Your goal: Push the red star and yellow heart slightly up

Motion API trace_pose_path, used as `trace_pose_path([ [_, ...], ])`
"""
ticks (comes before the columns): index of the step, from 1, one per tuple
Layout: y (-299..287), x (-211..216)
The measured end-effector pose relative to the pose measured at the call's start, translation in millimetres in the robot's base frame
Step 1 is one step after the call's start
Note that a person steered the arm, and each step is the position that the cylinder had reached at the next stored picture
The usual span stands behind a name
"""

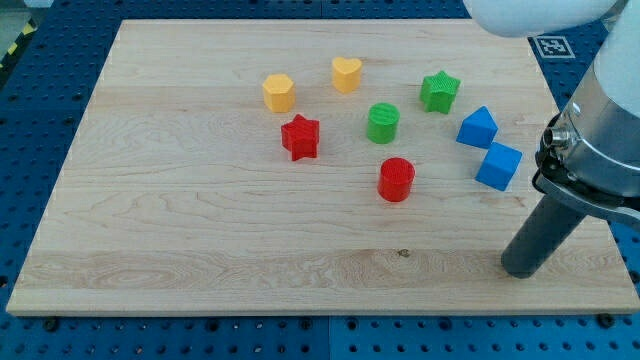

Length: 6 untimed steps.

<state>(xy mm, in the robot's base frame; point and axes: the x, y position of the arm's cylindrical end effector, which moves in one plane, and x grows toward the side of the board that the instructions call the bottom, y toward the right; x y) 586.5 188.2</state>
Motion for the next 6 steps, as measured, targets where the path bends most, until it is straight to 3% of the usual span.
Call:
trace_pose_path([
  [2, -27, -1],
  [3, -91, -1],
  [4, -143, -25],
  [6, -228, -126],
])
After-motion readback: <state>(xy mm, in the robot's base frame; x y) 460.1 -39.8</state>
